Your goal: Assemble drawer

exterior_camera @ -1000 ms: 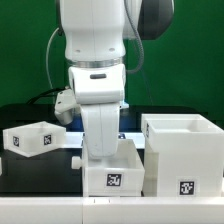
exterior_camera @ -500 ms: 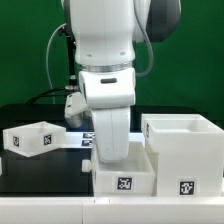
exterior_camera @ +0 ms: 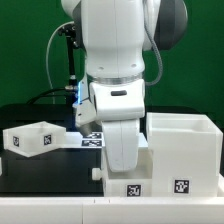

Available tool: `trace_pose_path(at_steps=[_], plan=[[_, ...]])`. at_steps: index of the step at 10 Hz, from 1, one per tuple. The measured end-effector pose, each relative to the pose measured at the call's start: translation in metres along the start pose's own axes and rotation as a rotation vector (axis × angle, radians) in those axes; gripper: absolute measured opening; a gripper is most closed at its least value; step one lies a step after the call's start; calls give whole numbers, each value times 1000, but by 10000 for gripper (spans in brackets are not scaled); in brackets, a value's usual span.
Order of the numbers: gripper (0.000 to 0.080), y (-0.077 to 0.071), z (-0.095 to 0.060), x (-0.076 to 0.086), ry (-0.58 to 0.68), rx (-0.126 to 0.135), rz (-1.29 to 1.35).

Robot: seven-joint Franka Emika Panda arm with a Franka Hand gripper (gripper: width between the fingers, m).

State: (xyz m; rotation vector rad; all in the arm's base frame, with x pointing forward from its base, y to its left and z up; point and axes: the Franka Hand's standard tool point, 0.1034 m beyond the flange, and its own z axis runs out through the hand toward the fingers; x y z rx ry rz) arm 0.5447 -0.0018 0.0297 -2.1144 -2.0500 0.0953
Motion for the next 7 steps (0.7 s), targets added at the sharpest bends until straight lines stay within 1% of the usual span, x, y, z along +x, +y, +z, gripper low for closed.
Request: trace_pose_path(at_steps=[4,5,7], plan=[[36,0,0,0,0,0,1],[36,0,2,0,1,0,7],[36,2,5,0,3,-17,37]])
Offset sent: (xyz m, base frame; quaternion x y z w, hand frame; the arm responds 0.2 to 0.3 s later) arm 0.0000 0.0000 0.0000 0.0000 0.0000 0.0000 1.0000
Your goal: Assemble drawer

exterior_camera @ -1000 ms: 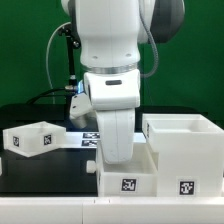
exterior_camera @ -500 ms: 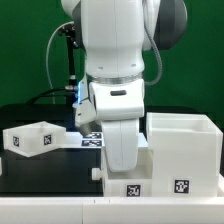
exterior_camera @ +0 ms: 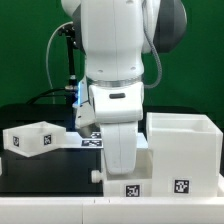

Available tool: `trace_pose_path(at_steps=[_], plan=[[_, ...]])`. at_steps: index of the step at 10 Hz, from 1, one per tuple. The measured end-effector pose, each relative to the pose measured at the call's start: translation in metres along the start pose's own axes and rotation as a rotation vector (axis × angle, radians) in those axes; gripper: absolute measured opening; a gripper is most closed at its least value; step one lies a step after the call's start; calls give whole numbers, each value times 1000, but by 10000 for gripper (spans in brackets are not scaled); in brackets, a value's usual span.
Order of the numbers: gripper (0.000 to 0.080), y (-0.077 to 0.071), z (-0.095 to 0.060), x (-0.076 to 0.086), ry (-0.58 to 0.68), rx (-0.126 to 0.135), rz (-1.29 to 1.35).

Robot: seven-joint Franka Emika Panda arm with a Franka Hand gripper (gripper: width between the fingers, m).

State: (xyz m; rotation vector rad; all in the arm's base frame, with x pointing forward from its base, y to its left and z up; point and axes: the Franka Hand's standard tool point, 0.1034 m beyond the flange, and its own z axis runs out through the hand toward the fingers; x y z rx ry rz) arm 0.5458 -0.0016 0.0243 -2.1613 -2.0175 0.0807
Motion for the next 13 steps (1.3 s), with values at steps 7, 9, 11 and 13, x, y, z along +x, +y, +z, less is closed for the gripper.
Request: trace_pose_path(at_steps=[7,9,11,13], plan=[[36,2,-3,21,-21,-13,146],[36,3,-2,20,-23,-21,137],[36,4,2,14,-17,-47,103],[36,5,5,0,-16,-50,67]])
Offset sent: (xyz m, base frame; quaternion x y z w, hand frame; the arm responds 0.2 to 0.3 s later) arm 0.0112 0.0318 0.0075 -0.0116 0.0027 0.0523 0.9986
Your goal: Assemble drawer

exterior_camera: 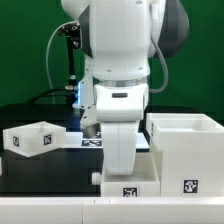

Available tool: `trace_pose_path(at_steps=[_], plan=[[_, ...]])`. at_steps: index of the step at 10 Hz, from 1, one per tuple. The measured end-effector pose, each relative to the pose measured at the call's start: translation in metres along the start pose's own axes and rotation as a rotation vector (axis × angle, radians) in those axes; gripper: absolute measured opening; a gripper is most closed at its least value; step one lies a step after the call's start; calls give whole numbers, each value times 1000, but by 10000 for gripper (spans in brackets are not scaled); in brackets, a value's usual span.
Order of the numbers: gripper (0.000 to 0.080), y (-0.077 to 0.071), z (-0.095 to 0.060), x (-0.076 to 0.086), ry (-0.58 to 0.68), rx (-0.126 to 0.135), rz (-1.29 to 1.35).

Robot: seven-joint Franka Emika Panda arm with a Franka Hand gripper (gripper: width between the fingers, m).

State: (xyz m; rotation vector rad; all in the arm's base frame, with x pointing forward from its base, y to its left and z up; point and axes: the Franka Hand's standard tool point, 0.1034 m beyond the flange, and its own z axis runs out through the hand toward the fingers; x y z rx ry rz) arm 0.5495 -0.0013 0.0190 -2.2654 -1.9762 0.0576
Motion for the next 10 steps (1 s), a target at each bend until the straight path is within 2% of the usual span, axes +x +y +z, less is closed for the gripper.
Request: trace_pose_path(at_steps=[2,3,5,8,9,10], plan=[[36,4,-1,-7,4,-18,-31],[36,4,-1,-3,5,-24,-38],[36,4,1,12,13,-52,-21],[38,3,0,13,15,-55,28],[38,0,1,2,18,-28,68],[38,1,1,1,15,-30,67]])
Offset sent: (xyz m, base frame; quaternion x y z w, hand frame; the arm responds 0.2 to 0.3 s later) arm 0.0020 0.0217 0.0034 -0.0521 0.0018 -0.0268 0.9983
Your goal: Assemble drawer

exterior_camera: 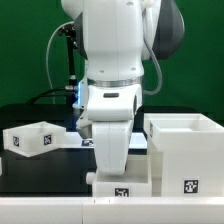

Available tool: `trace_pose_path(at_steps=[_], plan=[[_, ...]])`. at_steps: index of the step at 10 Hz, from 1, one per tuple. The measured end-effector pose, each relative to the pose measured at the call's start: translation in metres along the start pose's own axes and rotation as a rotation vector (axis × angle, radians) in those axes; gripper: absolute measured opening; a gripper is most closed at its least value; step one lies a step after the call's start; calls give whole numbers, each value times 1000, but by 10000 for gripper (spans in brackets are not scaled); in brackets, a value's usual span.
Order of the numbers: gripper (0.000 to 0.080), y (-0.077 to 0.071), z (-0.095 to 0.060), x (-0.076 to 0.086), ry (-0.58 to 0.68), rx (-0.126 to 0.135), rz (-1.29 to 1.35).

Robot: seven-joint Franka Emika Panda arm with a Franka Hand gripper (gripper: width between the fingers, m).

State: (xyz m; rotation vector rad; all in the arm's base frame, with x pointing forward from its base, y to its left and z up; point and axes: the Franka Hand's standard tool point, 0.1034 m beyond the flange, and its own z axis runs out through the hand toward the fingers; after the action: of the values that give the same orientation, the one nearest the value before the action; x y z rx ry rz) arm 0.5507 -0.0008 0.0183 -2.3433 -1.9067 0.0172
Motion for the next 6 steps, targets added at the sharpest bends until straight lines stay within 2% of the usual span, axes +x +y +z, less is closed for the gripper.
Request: trace_pose_path(at_steps=[1,2,3,6], plan=[[38,0,0,1,0,0,-1],[38,1,-1,1,0,-20,-47],[38,-2,-2,2,4,-55,-109],[38,-9,3,-1,-7,-56,-216]])
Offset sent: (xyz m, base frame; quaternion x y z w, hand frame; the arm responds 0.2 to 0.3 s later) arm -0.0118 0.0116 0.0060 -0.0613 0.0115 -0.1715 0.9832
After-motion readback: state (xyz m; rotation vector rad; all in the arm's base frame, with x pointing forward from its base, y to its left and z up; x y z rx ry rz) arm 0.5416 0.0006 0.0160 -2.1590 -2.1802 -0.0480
